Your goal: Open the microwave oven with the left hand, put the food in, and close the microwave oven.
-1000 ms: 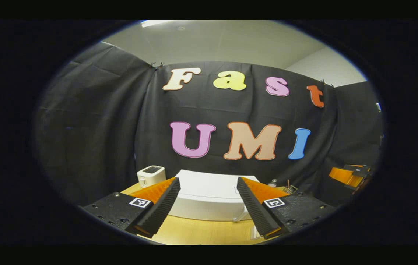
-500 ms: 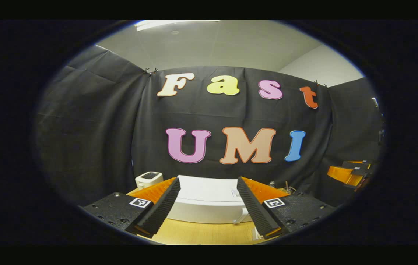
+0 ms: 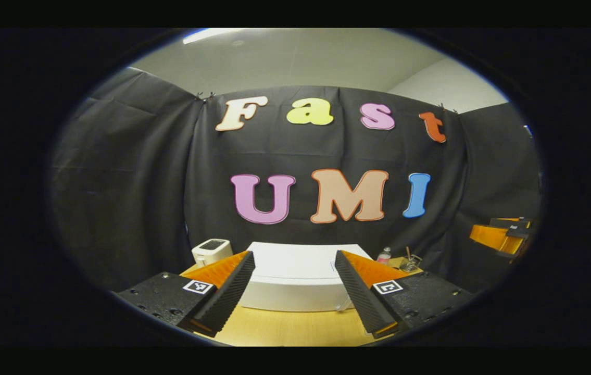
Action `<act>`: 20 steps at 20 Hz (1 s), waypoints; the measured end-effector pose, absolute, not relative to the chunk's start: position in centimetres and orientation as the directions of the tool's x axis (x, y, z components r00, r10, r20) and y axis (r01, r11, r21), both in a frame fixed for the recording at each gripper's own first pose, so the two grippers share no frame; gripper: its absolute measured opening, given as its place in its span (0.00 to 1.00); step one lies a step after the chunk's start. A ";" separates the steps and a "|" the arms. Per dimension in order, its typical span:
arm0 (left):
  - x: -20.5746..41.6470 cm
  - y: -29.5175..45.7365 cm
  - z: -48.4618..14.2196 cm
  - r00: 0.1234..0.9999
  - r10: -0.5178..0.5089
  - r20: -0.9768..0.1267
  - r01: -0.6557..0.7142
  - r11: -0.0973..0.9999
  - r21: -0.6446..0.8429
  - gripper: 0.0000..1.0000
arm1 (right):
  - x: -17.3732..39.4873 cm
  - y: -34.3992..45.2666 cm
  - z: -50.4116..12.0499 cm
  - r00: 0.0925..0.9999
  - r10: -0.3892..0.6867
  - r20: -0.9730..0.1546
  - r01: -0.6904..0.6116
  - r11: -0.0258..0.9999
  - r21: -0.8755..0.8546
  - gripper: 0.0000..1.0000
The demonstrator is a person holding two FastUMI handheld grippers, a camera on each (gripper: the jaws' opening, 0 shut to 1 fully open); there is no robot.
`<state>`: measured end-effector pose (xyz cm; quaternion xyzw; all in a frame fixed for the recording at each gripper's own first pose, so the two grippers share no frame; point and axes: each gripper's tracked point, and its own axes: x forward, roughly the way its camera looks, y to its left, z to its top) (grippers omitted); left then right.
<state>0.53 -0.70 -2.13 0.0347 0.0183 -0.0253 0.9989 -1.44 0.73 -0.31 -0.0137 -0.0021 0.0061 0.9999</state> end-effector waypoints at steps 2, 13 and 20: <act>0.9 -0.5 -4.0 0.995 -0.047 -0.084 0.052 0.997 0.059 0.96 | -1.4 0.8 -1.3 1.000 0.009 -0.016 -0.009 1.000 -0.027 0.92; 3.1 -3.6 -16.9 0.917 -0.120 -0.380 0.140 0.990 0.026 0.96 | 0.4 -0.6 -4.3 0.996 -0.023 -0.083 0.025 0.999 0.029 0.92; 5.7 -7.6 -23.9 0.839 -0.199 -0.506 0.226 0.974 -0.008 0.97 | 1.1 -3.4 -6.1 0.988 -0.083 -0.133 0.092 0.994 0.059 0.92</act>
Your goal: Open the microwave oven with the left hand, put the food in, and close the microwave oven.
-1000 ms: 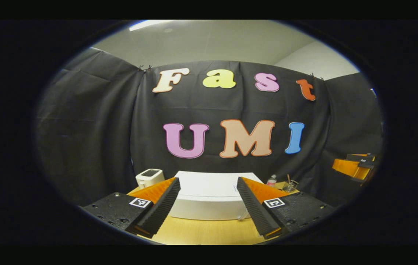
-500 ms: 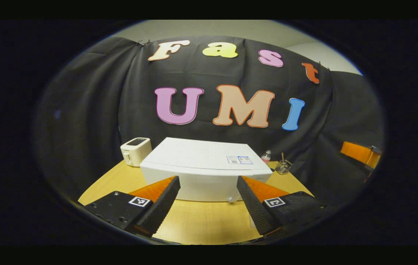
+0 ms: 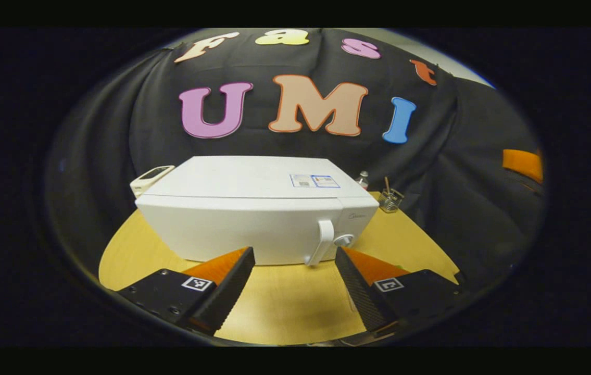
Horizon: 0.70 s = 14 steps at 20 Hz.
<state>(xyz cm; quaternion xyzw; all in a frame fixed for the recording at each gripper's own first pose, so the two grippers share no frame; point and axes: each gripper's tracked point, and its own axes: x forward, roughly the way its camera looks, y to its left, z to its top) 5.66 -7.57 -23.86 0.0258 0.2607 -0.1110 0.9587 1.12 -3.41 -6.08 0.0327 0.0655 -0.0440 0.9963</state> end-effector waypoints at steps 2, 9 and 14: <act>6.7 -8.2 -25.9 0.820 -0.194 -0.539 0.233 0.972 0.003 1.00 | 1.1 -4.4 -6.7 0.983 -0.108 -0.149 0.115 0.992 0.042 0.97; 9.0 -10.8 -31.1 0.761 -0.209 -0.615 0.266 0.964 0.001 0.96 | 1.0 -6.5 -7.6 0.974 -0.142 -0.179 0.150 0.988 0.029 0.97; 10.9 -12.0 -33.2 0.740 -0.198 -0.643 0.267 0.964 0.010 0.93 | 1.1 -7.5 -8.2 0.969 -0.152 -0.197 0.158 0.987 0.019 0.98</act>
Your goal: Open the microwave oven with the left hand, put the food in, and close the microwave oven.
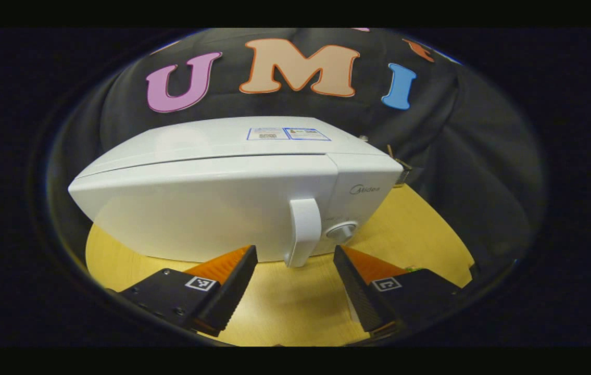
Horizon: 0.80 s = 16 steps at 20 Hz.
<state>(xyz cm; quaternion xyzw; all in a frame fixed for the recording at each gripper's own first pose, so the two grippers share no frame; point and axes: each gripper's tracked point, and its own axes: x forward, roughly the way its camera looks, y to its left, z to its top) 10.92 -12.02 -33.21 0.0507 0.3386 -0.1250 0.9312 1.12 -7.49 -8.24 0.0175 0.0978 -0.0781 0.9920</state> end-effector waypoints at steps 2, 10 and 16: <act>11.8 -12.4 -33.9 0.737 -0.191 -0.648 0.267 0.964 0.020 0.87 | 1.3 -7.7 -8.6 0.967 -0.149 -0.206 0.157 0.987 0.020 0.98; 12.8 -13.4 -35.4 0.730 -0.164 -0.664 0.237 0.971 0.021 0.71 | 1.7 -8.5 -10.1 0.960 -0.125 -0.252 0.135 0.991 0.023 0.98; 13.2 -12.4 -35.6 0.745 -0.095 -0.661 0.141 0.990 0.016 0.29 | 1.8 -8.7 -10.5 0.957 -0.104 -0.270 0.113 0.993 0.020 0.98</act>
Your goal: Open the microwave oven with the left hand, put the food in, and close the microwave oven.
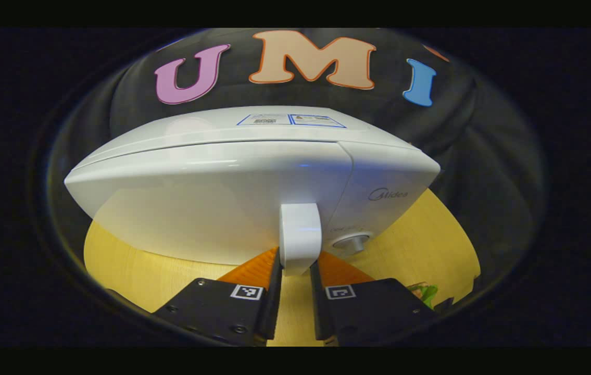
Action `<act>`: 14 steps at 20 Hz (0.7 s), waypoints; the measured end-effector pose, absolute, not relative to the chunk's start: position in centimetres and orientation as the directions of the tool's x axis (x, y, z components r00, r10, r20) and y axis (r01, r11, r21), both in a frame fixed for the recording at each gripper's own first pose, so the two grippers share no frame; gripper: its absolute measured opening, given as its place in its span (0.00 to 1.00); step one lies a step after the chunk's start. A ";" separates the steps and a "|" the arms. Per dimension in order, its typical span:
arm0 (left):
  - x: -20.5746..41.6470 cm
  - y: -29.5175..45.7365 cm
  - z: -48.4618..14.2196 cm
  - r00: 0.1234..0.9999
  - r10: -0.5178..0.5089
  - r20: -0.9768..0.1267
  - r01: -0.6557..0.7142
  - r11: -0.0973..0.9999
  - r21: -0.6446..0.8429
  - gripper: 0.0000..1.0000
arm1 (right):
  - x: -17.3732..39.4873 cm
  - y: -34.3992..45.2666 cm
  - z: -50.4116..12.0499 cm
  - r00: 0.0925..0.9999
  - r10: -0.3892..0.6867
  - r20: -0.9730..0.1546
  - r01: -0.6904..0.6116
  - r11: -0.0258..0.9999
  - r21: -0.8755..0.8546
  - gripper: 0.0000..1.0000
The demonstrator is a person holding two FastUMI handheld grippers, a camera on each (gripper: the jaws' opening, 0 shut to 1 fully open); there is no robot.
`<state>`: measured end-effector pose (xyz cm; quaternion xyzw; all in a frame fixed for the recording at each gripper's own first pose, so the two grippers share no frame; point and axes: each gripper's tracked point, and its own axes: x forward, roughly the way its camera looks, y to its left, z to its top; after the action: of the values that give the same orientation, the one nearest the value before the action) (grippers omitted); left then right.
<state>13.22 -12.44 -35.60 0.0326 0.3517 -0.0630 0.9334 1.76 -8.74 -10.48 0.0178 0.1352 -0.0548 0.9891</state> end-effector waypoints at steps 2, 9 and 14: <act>13.2 -12.4 -35.6 0.753 -0.087 -0.652 0.123 0.992 0.010 0.29 | 1.6 -8.8 -10.6 0.958 -0.098 -0.268 0.107 0.994 0.017 0.98; 13.1 -12.3 -35.4 0.777 -0.085 -0.624 0.115 0.993 0.008 0.22 | 0.4 -8.8 -11.4 0.955 -0.080 -0.286 0.094 0.995 0.034 0.98; 13.1 -12.3 -35.2 0.793 -0.092 -0.602 0.122 0.993 0.009 0.17 | -0.7 -8.3 -12.3 0.952 -0.066 -0.299 0.082 0.996 0.041 0.92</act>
<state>13.09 -12.31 -35.16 0.0237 0.3167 -0.0565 0.9466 -0.68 -8.26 -12.26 0.0264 0.1506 -0.0376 0.9875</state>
